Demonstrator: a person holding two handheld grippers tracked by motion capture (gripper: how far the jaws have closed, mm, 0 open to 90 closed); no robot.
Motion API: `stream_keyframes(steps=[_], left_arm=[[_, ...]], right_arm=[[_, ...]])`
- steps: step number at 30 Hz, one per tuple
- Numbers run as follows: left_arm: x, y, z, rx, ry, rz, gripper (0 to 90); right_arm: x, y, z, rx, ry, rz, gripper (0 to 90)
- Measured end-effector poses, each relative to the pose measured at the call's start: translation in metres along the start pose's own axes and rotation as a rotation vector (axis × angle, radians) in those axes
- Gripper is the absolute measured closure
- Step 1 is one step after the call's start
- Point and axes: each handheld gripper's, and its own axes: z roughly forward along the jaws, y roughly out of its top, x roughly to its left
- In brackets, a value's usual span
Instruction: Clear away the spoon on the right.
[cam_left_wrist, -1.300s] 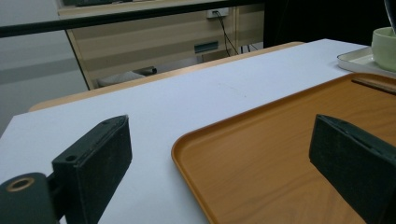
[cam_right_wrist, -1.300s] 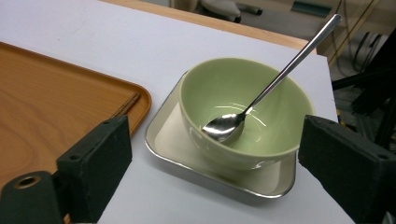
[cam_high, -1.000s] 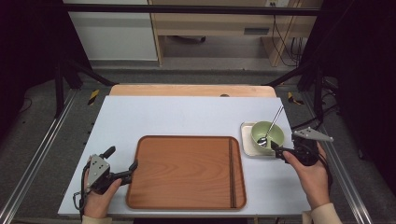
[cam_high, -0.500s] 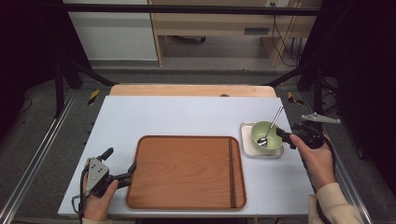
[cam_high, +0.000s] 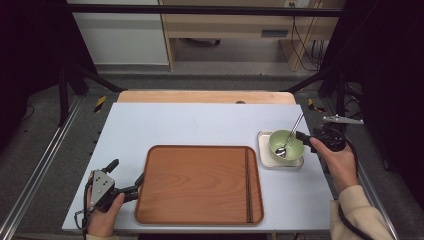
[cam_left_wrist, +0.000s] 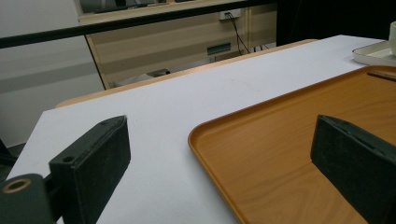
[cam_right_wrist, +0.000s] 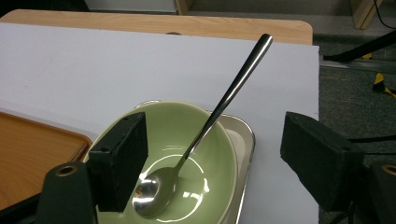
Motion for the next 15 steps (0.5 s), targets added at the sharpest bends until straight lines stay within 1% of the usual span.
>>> stream_keyframes(steps=[1,2,4,5,6,8,9,10,11,12,13,14,15], left_arm=[[0.0,0.0,0.0,0.002,0.001,0.005,4.6],[0.0,-0.001,0.002,0.01,0.002,0.017,4.6],[-0.001,-0.001,0.003,0.013,0.002,0.02,4.6],[-0.001,-0.002,0.003,0.014,0.002,0.02,4.6],[-0.001,-0.002,0.003,0.013,0.002,0.018,4.6],[0.0,-0.001,0.002,0.01,0.002,0.016,4.6],[0.0,-0.001,0.002,0.008,0.004,0.012,4.6],[0.0,-0.001,0.002,0.008,0.004,0.012,4.6],[0.0,-0.001,0.001,0.009,0.006,0.009,4.6],[0.002,-0.001,-0.001,0.005,0.008,-0.001,4.6],[0.002,-0.001,-0.001,0.003,0.008,-0.01,4.6],[0.002,-0.001,-0.001,0.003,0.008,-0.01,4.6],[0.003,-0.002,-0.001,0.002,0.004,-0.016,4.6]], right_arm=[[-0.003,-0.001,0.001,-0.003,0.004,0.012,20.5],[-0.004,-0.001,0.002,-0.002,0.004,0.014,19.0],[-0.006,-0.002,0.004,-0.005,0.003,0.022,17.7],[-0.007,-0.003,0.005,-0.001,0.009,0.038,16.4],[-0.011,-0.004,0.01,-0.001,0.014,0.049,15.5],[-0.013,-0.004,0.012,-0.005,0.012,0.049,15.9],[-0.016,-0.004,0.017,-0.009,0.019,0.061,17.4],[-0.016,-0.004,0.017,-0.009,0.019,0.061,17.4],[-0.018,-0.004,0.02,-0.016,0.027,0.082,21.7],[-0.019,-0.004,0.022,-0.024,0.033,0.086,24.4],[-0.018,-0.004,0.023,-0.035,0.034,0.095,25.8],[-0.018,-0.004,0.025,-0.038,0.028,0.097,27.0],[-0.018,-0.004,0.026,-0.041,0.036,0.109,29.7]])
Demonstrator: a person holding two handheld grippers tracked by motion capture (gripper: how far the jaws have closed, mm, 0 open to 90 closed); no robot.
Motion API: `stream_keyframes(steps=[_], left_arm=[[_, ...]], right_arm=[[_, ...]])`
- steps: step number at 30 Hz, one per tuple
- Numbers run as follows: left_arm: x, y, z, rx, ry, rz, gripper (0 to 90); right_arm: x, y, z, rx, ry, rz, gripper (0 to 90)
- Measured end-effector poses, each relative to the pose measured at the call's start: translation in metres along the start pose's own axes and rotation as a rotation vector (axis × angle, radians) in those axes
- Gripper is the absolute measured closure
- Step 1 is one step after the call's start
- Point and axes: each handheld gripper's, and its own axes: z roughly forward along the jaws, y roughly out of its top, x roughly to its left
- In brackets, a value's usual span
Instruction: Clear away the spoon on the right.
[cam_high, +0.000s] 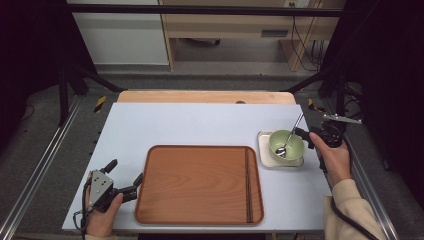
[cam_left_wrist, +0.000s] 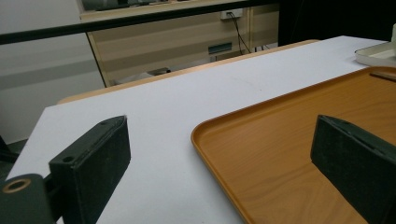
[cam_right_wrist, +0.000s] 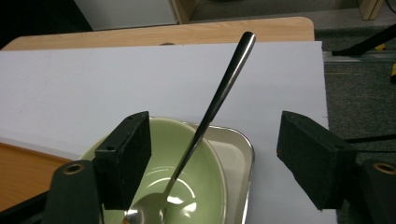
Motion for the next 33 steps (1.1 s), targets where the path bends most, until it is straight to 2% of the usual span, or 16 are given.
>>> stream_keyframes(steps=[3,8,13,15,20,21,24,27,28,29,33], left_arm=[[0.002,-0.001,0.001,0.001,-0.011,-0.03,4.6],[0.003,-0.001,0.001,0.001,-0.016,-0.035,4.7],[0.003,-0.001,0.001,0.003,-0.019,-0.031,4.6],[0.003,-0.001,0.002,0.007,-0.021,-0.027,4.6],[0.002,-0.002,0.002,0.012,-0.024,-0.026,4.7],[0.002,-0.002,0.003,0.016,-0.024,-0.021,4.7],[0.002,-0.002,0.003,0.017,-0.024,-0.023,4.7],[0.003,-0.002,0.003,0.015,-0.025,-0.026,4.7],[0.003,-0.002,0.002,0.014,-0.022,-0.028,4.7],[0.003,-0.002,0.002,0.01,-0.02,-0.032,4.6],[0.006,-0.003,0.002,0.011,-0.021,-0.044,4.7]], right_arm=[[0.0,0.002,0.004,-0.006,0.008,0.003,32.9],[-0.001,0.007,0.013,-0.005,0.006,-0.001,40.3],[-0.007,0.01,0.025,-0.002,0.005,0.027,43.2],[-0.007,0.01,0.027,0.001,-0.001,0.024,43.8],[-0.012,0.011,0.034,-0.002,0.018,0.033,47.4],[-0.013,0.011,0.036,-0.006,0.041,0.035,47.6],[-0.014,0.009,0.039,-0.003,0.054,0.028,49.8],[-0.015,0.006,0.042,-0.001,0.072,0.025,54.2],[-0.015,0.005,0.044,0.001,0.079,0.038,55.8],[-0.014,0.004,0.046,0.006,0.086,0.027,59.8],[-0.013,0.004,0.046,0.007,0.088,0.026,66.3]])
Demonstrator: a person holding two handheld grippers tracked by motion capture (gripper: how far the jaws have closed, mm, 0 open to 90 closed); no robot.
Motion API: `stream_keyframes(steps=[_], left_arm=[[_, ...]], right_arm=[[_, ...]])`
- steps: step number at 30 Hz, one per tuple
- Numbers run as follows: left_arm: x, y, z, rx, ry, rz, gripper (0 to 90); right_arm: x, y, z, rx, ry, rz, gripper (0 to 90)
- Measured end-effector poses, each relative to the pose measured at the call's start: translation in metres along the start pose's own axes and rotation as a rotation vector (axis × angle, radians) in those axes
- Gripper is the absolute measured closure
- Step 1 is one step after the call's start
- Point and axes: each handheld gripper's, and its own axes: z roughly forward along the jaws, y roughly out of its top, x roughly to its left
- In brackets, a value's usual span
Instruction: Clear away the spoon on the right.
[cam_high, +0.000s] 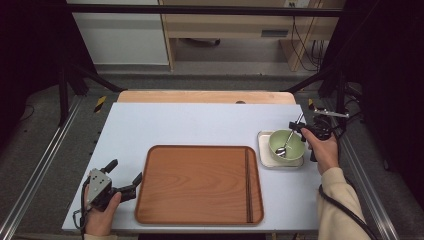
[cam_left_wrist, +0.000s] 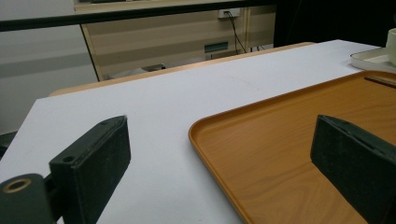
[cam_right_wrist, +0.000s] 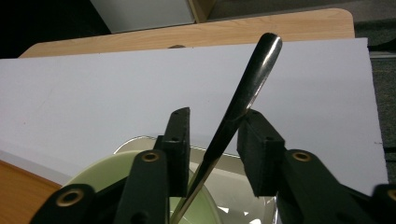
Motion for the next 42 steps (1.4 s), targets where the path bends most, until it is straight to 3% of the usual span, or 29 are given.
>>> stream_keyframes(steps=[8,17,26,34,42], left_arm=[[0.0,0.0,0.001,-0.001,-0.004,-0.001,4.7],[0.002,-0.001,0.002,0.003,-0.002,-0.001,4.6],[0.003,-0.002,0.003,0.007,0.001,0.002,4.5],[0.007,-0.003,0.002,0.002,0.009,-0.011,4.5],[0.006,-0.003,0.003,0.006,0.003,-0.001,4.5]], right_arm=[[0.004,0.002,-0.007,-0.025,0.034,0.009,81.5],[0.019,0.012,-0.021,-0.063,0.09,-0.037,89.4],[0.044,0.029,-0.043,-0.16,0.063,-0.153,89.6],[0.067,0.045,-0.063,-0.209,0.097,-0.179,89.6],[0.084,0.049,-0.07,-0.219,0.144,-0.177,89.6]])
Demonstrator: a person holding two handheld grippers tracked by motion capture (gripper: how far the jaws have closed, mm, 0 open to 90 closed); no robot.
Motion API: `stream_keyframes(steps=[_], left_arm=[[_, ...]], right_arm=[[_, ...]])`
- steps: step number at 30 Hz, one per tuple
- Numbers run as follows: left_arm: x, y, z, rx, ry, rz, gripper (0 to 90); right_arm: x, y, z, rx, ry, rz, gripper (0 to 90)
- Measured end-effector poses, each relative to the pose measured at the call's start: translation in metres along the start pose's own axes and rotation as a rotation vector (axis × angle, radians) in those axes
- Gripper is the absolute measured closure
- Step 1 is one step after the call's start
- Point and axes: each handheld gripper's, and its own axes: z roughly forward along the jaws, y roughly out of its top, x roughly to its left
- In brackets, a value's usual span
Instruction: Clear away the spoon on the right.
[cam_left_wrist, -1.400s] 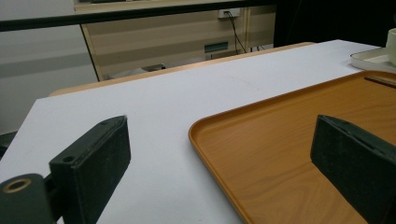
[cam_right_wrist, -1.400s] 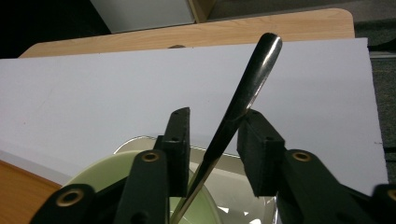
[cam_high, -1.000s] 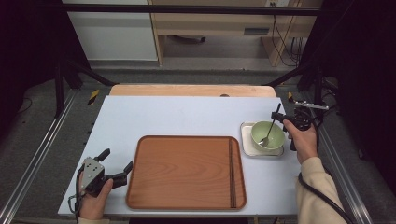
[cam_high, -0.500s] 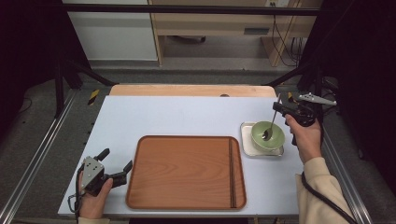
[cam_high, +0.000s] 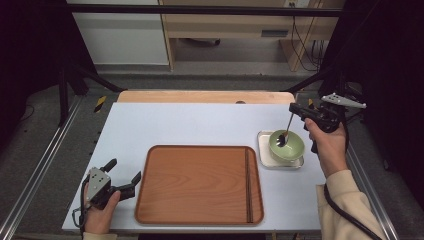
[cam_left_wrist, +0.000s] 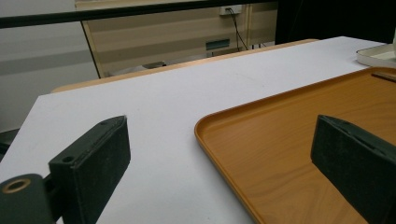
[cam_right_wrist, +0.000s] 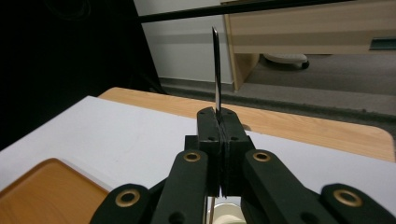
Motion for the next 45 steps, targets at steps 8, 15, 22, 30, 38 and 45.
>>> stream_keyframes(steps=[8,15,22,30,38,45], left_arm=[[0.0,0.0,0.0,0.003,-0.002,0.002,4.5],[0.0,0.0,0.0,0.002,-0.001,0.005,4.4],[0.002,0.0,0.001,0.003,0.002,-0.003,4.3],[0.0,0.0,0.002,0.003,-0.003,0.004,4.3],[0.003,0.0,0.0,-0.006,0.003,-0.009,4.3],[0.002,-0.001,0.003,-0.005,0.001,-0.011,4.3]], right_arm=[[0.024,-0.006,0.007,0.02,0.053,-0.014,89.6],[0.049,-0.01,0.013,0.031,0.11,-0.034,89.6],[0.087,-0.023,0.023,0.069,0.212,-0.049,89.6],[0.119,-0.051,0.031,0.125,0.3,-0.042,89.7],[0.132,-0.071,0.03,0.16,0.341,-0.004,89.7],[0.133,-0.085,0.03,0.169,0.359,0.026,89.6]])
